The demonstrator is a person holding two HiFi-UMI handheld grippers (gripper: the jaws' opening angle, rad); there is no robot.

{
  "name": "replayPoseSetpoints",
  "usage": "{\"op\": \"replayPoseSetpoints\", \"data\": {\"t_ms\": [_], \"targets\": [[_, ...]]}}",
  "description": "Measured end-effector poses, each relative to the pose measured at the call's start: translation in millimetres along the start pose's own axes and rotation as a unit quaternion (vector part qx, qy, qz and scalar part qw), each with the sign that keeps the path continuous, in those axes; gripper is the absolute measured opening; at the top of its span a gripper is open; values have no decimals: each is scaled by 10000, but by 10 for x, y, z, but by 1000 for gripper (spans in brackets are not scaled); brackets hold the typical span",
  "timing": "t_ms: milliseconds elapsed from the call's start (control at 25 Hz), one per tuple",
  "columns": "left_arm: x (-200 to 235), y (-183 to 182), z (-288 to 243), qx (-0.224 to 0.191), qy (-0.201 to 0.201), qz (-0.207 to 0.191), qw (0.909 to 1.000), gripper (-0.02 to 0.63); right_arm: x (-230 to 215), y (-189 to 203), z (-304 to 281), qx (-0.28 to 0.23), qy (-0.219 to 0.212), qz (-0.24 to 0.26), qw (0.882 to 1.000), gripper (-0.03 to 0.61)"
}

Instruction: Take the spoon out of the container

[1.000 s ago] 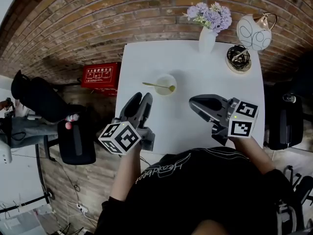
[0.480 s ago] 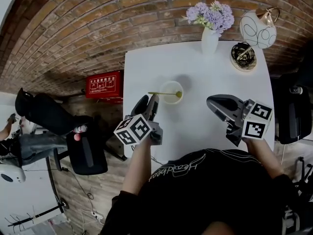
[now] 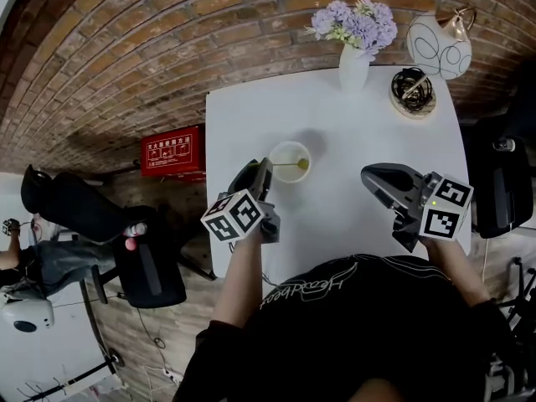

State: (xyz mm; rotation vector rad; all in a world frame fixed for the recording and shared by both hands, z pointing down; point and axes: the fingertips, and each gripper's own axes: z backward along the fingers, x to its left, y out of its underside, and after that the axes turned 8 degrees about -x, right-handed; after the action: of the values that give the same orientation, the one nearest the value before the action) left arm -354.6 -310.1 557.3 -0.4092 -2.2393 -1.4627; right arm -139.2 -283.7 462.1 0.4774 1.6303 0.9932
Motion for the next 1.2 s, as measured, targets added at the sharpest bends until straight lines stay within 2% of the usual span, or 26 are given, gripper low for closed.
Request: {"op": "replayPoseSetpoints", "data": {"t_ms": [440, 1200], "targets": [[-22, 55, -11, 56, 79, 5, 10000, 20, 31, 80, -19, 40, -5, -42, 10000, -3], [-280, -214, 132, -218, 284, -108, 9993, 8, 214, 94, -78, 38, -146, -18, 9999, -3]]}}
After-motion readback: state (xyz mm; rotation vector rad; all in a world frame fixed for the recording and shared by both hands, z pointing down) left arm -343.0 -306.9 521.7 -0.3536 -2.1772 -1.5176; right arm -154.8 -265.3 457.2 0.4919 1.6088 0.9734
